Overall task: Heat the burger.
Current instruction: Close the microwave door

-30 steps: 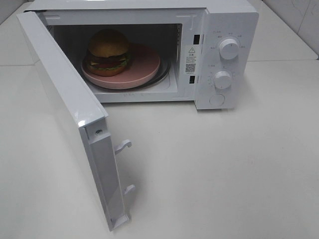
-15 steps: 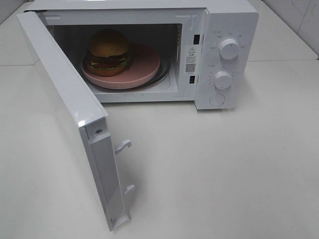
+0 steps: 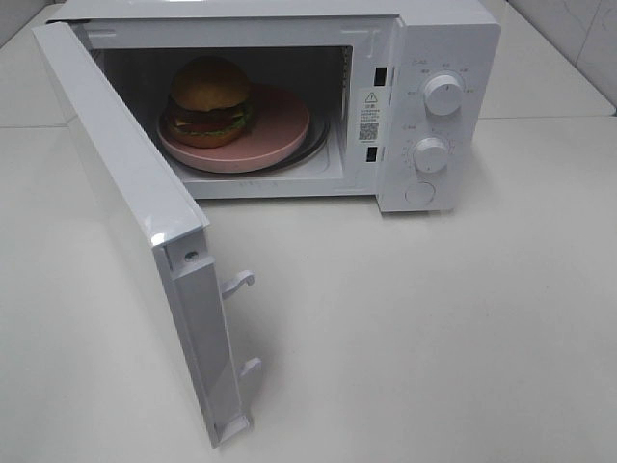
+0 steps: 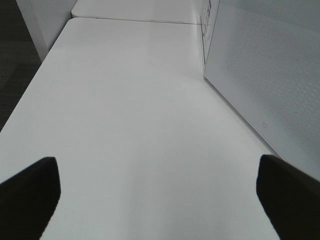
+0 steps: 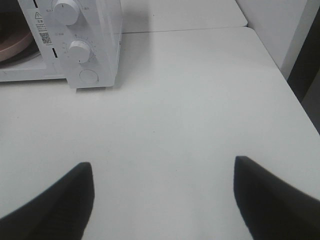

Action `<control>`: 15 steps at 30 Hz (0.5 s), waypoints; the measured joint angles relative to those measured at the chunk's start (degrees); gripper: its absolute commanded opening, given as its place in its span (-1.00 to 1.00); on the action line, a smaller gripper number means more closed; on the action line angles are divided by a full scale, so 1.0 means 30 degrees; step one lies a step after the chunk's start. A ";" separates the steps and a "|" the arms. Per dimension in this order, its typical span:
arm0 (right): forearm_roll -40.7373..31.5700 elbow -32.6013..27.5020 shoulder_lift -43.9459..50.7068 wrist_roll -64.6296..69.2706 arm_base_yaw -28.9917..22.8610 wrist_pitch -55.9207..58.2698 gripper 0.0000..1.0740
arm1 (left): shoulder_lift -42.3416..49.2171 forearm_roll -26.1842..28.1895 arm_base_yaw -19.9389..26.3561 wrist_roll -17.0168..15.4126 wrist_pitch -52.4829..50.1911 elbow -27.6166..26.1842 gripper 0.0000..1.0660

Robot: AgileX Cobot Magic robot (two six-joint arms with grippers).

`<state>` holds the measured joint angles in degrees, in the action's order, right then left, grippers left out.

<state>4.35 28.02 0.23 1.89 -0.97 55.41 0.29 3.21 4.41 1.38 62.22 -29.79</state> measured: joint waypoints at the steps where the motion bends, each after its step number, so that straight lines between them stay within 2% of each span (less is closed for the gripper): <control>1: 0.0000 0.0000 0.0000 0.0000 0.0000 0.0000 0.42 | 0.0000 0.0000 0.0000 0.0000 0.0000 0.0000 0.89; 11: 0.0000 0.0000 0.0000 0.0000 0.0000 0.0000 0.42 | -0.0783 0.0516 0.0000 0.0000 -0.0115 -0.0038 0.89; 15: 0.0000 0.0000 0.0000 0.0000 0.0000 0.0000 0.42 | -0.1967 0.0535 0.0000 0.0000 -0.2445 -0.0649 0.89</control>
<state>4.35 28.02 0.23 1.89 -0.97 55.41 -5.61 4.81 4.41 1.38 54.89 -31.74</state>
